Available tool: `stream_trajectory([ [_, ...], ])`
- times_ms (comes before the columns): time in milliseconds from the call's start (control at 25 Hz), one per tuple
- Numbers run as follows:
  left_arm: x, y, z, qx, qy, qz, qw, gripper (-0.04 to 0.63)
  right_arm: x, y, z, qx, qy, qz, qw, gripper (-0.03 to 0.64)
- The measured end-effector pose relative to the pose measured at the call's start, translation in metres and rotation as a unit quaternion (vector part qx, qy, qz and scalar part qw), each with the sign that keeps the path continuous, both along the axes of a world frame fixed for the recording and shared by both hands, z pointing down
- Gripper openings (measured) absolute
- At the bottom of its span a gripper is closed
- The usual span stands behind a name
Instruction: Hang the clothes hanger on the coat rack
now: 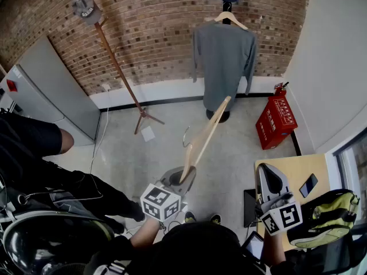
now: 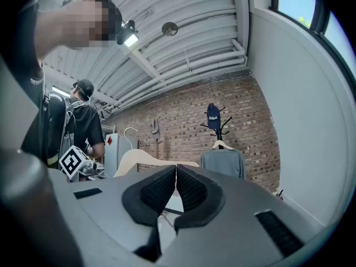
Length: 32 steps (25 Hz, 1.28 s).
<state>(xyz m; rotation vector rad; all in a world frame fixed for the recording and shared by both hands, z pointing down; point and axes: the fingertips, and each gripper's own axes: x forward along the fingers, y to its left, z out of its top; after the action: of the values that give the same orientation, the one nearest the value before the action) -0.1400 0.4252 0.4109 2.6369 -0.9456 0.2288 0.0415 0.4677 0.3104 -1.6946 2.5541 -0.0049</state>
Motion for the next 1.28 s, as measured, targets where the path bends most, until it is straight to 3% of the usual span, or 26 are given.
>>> stream_trajectory([
  [520,-0.006,-0.001,-0.003,-0.001,-0.001,0.009,1.0,0.02,-0.013,-0.001,-0.002,0.006,0.018,-0.009,1.0,0.018],
  [720,-0.015,-0.006,-0.006,0.003,0.005,0.01,0.9999,0.02,-0.045,0.003,-0.007,0.032,0.109,-0.062,0.992,0.017],
  [800,-0.02,-0.007,-0.003,0.0,0.007,0.011,0.9999,0.02,-0.058,0.004,-0.001,0.028,0.125,-0.083,0.988,0.017],
  [880,-0.025,-0.007,0.0,-0.003,0.01,0.011,0.9999,0.02,-0.067,0.003,0.003,0.019,0.111,-0.105,0.988,0.017],
  [1080,-0.042,-0.016,0.003,-0.002,0.014,0.011,0.9998,0.02,-0.078,-0.004,-0.015,0.043,0.021,-0.125,0.991,0.018],
  [1280,-0.061,-0.034,0.009,-0.007,0.023,0.005,0.9997,0.02,-0.104,-0.016,-0.015,0.067,0.035,-0.131,0.988,0.018],
])
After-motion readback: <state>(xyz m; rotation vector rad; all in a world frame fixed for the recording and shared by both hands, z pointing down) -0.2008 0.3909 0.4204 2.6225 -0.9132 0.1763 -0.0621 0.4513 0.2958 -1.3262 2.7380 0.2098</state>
